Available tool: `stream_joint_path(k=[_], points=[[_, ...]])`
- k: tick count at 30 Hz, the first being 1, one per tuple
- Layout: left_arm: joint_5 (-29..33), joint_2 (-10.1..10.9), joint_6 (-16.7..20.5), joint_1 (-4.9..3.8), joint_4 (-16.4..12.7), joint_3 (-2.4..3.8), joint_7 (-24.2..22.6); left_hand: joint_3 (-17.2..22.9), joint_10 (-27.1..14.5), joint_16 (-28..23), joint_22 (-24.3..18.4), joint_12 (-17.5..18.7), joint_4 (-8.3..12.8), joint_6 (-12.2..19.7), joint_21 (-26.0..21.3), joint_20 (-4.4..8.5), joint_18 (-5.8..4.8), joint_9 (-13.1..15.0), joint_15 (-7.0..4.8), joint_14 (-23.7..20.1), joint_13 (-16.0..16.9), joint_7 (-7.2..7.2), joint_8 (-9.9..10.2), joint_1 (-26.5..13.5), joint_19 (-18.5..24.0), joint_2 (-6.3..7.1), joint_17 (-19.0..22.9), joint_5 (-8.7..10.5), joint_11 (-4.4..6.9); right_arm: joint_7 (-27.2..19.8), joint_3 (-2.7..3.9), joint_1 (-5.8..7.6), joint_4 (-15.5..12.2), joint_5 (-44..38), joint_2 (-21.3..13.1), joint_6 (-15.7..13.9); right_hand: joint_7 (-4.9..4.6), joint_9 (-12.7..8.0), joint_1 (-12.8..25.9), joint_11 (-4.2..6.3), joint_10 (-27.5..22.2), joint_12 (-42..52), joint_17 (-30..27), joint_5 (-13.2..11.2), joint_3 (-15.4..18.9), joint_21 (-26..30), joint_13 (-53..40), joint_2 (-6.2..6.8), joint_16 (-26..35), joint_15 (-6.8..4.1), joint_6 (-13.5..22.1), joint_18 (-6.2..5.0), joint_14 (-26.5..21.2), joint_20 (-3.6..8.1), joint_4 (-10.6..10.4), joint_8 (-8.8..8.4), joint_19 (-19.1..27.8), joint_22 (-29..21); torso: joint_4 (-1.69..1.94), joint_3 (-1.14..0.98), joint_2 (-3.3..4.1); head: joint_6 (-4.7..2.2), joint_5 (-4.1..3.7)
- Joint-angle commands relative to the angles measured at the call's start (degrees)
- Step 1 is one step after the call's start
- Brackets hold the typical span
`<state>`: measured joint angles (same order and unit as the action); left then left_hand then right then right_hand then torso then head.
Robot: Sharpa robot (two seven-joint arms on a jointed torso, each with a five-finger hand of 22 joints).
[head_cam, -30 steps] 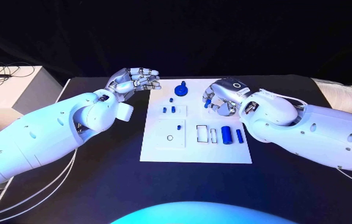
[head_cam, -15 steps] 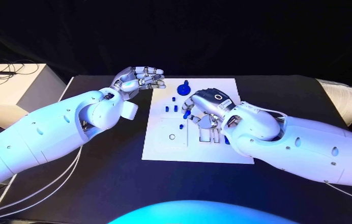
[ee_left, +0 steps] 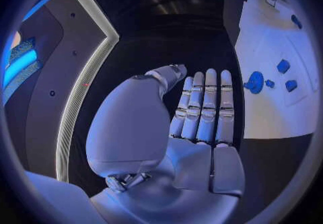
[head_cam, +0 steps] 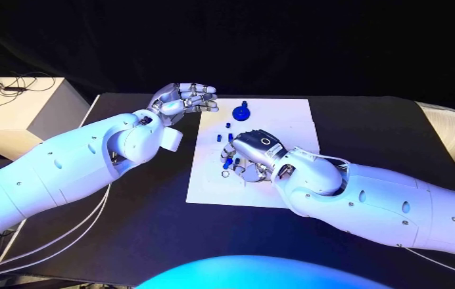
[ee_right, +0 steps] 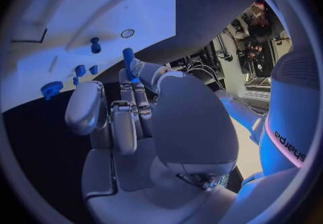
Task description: Assemble the parts on the task board
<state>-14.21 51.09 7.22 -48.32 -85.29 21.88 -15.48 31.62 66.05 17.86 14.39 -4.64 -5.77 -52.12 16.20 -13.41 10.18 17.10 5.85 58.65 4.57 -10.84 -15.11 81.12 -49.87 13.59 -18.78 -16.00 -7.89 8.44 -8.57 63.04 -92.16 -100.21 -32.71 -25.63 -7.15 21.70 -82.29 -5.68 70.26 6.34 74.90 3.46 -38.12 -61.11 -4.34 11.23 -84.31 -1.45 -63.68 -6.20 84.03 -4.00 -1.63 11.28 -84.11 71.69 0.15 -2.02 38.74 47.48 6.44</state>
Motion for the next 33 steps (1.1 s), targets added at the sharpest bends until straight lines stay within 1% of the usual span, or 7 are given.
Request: stream_joint_path(k=[1, 4, 6, 10, 14, 29, 33], points=[[0.34, -0.15, -0.9, 0.04, -0.09, 0.04, -0.49, 0.04, 0.05, -0.27, -0.05, 0.3, 0.16, -0.14, -0.21, 0.04, 0.21, -0.05, 0.19, 0.32, -0.06, -0.43, 0.07, 0.33, -0.4, -0.28, -0.05, -0.12, -0.32, -0.73, -0.17, -0.51, 0.88, -0.67, 0.61, 1.26, -0.02, 0.05, -0.61, 2.59, 2.89, 0.32, 4.95, 0.28, -0.33, 0.17, -2.23, -1.16, -0.07, -0.21, -0.16, 0.88, 3.84, 0.33, 0.33, 0.33, -0.76, -0.05, -0.02, -0.05, 0.02, 0.31, 0.25], [0.34, -0.17, -0.92, 0.04, -0.08, 0.05, -0.48, 0.04, 0.05, -0.27, -0.05, 0.3, 0.16, -0.14, -0.21, 0.04, 0.21, -0.05, 0.19, 0.32, -0.06, -0.43, 0.07, 0.33, -0.4, -0.28, -0.05, -0.12, -0.32, -0.51, -0.29, -0.85, 1.34, -0.83, 0.96, 1.54, -0.03, 0.07, -0.58, 2.58, 2.89, 0.28, 4.92, 0.32, -0.38, 0.28, -2.25, -1.15, -0.05, -0.2, -0.14, 0.86, 3.83, 0.33, 0.39, 0.34, -0.73, -0.11, 0.15, -0.15, 0.07, 0.56, 0.27], [0.34, -0.16, -0.91, 0.04, -0.07, 0.05, -0.47, 0.04, 0.05, -0.27, -0.05, 0.3, 0.16, -0.14, -0.21, 0.04, 0.21, -0.05, 0.19, 0.32, -0.06, -0.43, 0.07, 0.33, -0.4, -0.28, -0.05, -0.12, -0.32, -0.44, -0.33, -0.98, 1.47, -0.89, 1.1, 1.68, -0.03, 0.07, -0.58, 2.58, 2.89, 0.28, 4.92, 0.32, -0.38, 0.28, -2.25, -1.15, -0.05, -0.2, -0.14, 0.86, 3.83, 0.33, 0.39, 0.34, -0.73, -0.11, 0.17, -0.15, 0.07, 0.63, 0.28], [0.34, -0.12, -0.89, 0.04, -0.06, 0.05, -0.48, 0.04, 0.05, -0.27, -0.05, 0.3, 0.16, -0.14, -0.21, 0.04, 0.21, -0.05, 0.19, 0.32, -0.06, -0.43, 0.07, 0.33, -0.4, -0.28, -0.05, -0.12, -0.32, -0.32, -0.38, -1.14, 1.54, -1.0, 1.26, 1.93, -0.04, 0.08, -0.55, 2.58, 2.89, 0.26, 4.9, 0.34, -0.41, 0.17, -2.26, -1.13, -0.04, -0.2, -0.14, 0.88, 3.83, 0.32, 0.43, 0.34, -0.75, -0.04, 0.07, -0.03, 0.05, 0.91, 0.47], [0.34, -0.1, -0.88, 0.04, -0.07, 0.05, -0.48, 0.04, 0.05, -0.27, -0.05, 0.3, 0.16, -0.14, -0.21, 0.04, 0.21, -0.05, 0.19, 0.32, -0.06, -0.43, 0.07, 0.33, -0.4, -0.28, -0.05, -0.12, -0.32, -0.27, -0.4, -1.23, 1.67, -1.05, 1.36, 2.03, -0.04, 0.08, -0.55, 2.58, 2.89, 0.26, 4.9, 0.34, -0.41, 0.17, -2.26, -1.13, -0.04, -0.2, -0.14, 0.88, 3.83, 0.32, 0.43, 0.34, -0.75, -0.04, 0.0, -0.06, 0.05, 1.12, 0.65], [0.34, 0.11, -0.85, 0.04, -0.17, 0.05, -0.44, 0.04, 0.05, -0.27, -0.05, 0.3, 0.16, -0.14, -0.21, 0.04, 0.21, -0.05, 0.19, 0.32, -0.06, -0.43, 0.07, 0.33, -0.4, -0.28, -0.05, -0.12, -0.32, -0.08, -0.47, -1.62, 2.63, -1.36, 1.86, 2.69, -0.05, 0.12, -0.47, 2.57, 2.93, 0.22, 4.92, 0.41, -0.48, 0.16, -2.3, -1.11, -0.05, -0.19, -0.13, 0.89, 3.83, 0.32, 0.55, 0.37, -0.74, -0.01, 0.05, -0.01, 0.08, 1.73, 1.03], [0.34, 0.17, -0.84, 0.04, -0.22, 0.05, -0.44, 0.04, 0.05, -0.27, -0.05, 0.3, 0.16, -0.14, -0.21, 0.04, 0.21, -0.05, 0.19, 0.32, -0.06, -0.43, 0.07, 0.33, -0.4, -0.28, -0.05, -0.12, -0.32, 0.1, -0.51, -1.69, 3.13, -1.52, 2.07, 2.99, -0.05, 0.12, -0.47, 2.57, 2.93, 0.22, 4.92, 0.41, -0.48, 0.16, -2.3, -1.11, -0.05, -0.19, -0.13, 0.89, 3.83, 0.32, 0.55, 0.37, -0.74, -0.01, 0.02, -0.06, 0.09, 1.85, 1.06]])
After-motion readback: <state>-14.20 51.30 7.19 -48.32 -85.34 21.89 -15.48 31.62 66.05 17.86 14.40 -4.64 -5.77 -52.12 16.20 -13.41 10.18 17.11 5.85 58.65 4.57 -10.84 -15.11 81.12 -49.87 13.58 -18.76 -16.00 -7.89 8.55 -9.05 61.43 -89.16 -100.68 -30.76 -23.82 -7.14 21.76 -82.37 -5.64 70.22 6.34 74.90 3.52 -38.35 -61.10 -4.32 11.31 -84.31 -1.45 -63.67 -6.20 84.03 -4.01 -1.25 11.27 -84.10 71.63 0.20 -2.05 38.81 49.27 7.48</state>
